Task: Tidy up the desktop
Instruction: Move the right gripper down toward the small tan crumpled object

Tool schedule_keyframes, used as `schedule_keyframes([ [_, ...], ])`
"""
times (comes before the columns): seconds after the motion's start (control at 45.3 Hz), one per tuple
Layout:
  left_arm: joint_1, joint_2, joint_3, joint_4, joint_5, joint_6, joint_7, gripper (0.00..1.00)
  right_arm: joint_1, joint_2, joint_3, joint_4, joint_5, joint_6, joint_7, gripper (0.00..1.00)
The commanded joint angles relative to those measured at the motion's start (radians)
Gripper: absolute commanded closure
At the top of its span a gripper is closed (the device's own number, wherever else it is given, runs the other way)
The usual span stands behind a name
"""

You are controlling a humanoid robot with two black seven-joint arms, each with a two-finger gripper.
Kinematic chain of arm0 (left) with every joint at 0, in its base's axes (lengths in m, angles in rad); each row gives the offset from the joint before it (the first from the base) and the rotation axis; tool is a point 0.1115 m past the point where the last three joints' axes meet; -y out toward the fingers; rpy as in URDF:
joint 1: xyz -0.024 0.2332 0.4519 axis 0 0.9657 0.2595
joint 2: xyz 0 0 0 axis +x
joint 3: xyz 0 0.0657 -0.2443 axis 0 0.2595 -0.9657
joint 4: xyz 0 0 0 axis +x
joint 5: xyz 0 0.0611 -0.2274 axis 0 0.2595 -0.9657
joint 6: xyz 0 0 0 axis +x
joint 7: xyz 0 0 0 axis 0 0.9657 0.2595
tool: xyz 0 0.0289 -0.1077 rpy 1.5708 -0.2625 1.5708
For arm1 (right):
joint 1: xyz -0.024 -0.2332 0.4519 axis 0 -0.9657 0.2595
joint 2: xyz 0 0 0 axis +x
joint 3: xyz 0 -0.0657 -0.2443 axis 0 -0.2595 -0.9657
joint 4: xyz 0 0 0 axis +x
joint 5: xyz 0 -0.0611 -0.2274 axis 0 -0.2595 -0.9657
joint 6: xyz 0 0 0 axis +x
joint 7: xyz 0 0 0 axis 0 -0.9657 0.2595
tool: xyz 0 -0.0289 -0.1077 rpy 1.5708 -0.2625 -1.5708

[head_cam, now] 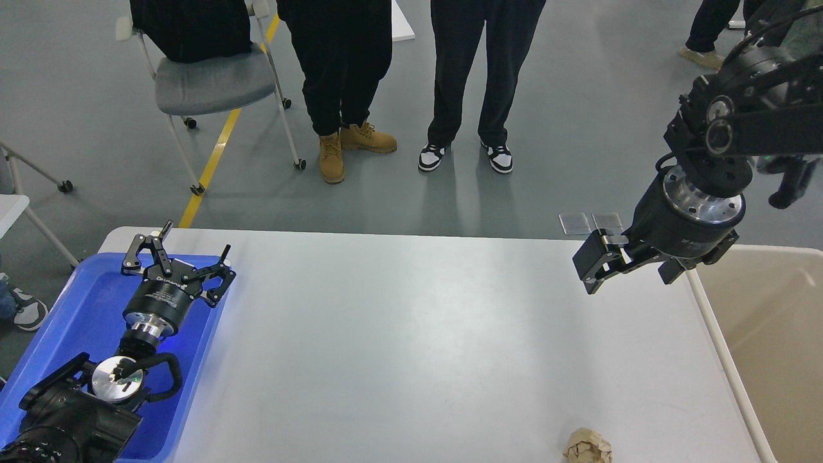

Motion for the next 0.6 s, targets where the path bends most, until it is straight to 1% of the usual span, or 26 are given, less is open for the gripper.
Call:
schedule_keyframes([
  [0.0,0.0,0.0,0.0,0.0,0.001,0.0,-0.002,0.0,0.001,0.003,0.0,-0.001,0.001,0.0,0.0,0.0],
  [0.574,0.0,0.0,0.0,0.0,0.0,0.0,0.0,0.0,0.013,-0.041,0.001,0.018,0.003,0.017,0.0,0.0],
])
